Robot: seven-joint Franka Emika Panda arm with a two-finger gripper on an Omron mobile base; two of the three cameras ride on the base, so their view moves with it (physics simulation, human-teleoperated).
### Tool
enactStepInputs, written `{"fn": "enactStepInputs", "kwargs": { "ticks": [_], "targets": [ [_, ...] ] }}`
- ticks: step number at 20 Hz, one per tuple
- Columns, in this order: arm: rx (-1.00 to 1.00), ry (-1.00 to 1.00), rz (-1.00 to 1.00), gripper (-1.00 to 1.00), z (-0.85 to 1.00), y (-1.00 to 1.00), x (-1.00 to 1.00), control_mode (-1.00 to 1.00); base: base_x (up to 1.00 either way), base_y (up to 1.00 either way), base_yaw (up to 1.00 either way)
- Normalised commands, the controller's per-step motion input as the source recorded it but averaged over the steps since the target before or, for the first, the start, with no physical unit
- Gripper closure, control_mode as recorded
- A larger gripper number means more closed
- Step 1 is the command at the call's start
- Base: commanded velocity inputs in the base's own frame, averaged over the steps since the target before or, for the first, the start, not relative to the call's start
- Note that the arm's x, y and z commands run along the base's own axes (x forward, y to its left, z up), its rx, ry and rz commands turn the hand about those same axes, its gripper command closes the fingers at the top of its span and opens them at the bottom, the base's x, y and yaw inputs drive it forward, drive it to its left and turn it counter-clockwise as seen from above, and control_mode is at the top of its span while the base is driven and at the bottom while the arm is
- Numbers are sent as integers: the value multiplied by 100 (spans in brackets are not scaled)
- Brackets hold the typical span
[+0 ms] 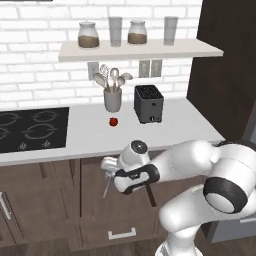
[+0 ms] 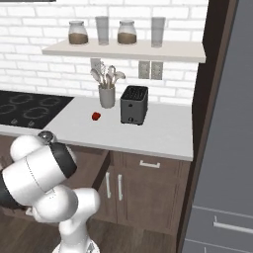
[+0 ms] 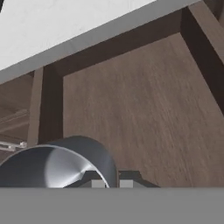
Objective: Pick the measuring cup from the drawer and place it on the counter.
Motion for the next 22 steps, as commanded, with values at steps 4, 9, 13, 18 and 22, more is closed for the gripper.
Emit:
{"fn": "enactStepInputs", "kwargs": {
  "ticks": [4,9,13,18,22],
  "targets": [
    [-2,5,-2,100,100,0,45,-100,0,0,0],
    [-10,11,-5,100,100,3,66,-100,0,0,0],
    [-16,16,-9,100,67,0,91,-100,0,0,0],
    [-4,2,-7,100,0,-3,80,-100,0,0,0],
    [0,0,-1,100,-43,0,74,-100,0,0,0]
  ]
}}
